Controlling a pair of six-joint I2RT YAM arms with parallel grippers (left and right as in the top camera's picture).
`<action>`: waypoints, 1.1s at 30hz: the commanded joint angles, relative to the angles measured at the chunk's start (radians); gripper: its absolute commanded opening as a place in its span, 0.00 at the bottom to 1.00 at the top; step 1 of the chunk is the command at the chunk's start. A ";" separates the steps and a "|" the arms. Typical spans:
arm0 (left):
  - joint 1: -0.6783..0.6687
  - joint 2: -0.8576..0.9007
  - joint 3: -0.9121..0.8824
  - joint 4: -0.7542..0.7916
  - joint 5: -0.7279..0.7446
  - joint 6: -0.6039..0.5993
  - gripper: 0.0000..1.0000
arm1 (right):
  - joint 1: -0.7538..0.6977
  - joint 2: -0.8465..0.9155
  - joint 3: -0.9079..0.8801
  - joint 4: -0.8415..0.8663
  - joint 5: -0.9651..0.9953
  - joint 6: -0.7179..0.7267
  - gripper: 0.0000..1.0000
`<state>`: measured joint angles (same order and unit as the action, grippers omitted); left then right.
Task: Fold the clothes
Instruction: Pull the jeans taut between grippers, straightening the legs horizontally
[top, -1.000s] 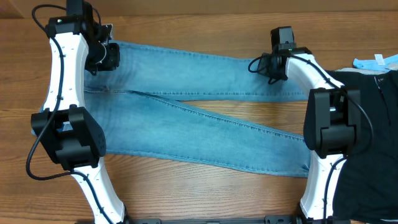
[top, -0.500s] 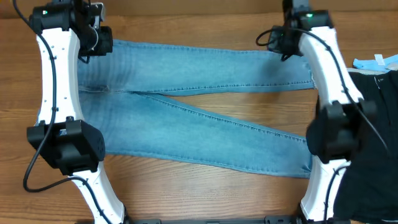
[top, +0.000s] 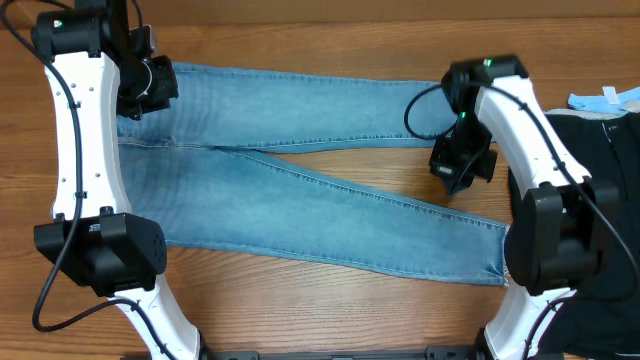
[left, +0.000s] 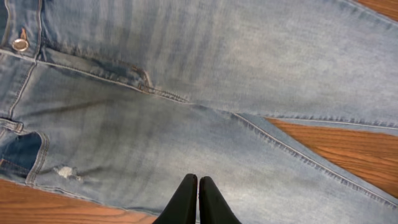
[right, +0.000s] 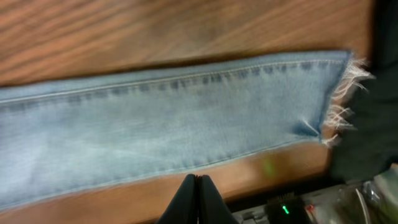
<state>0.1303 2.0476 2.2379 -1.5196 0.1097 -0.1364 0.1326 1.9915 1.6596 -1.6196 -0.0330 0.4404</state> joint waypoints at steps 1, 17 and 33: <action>-0.006 -0.025 -0.039 0.012 -0.015 -0.029 0.08 | 0.000 -0.051 -0.168 0.076 -0.023 0.032 0.04; -0.006 -0.024 -0.129 0.086 -0.018 -0.027 0.11 | -0.005 -0.050 -0.626 0.945 0.076 0.031 0.04; 0.100 -0.016 -0.209 0.133 -0.123 -0.071 0.04 | -0.212 -0.050 -0.592 1.125 0.097 -0.126 0.04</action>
<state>0.1749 2.0476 2.0529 -1.3800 0.0044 -0.1894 -0.0608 1.8824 1.0740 -0.4557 0.0322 0.3656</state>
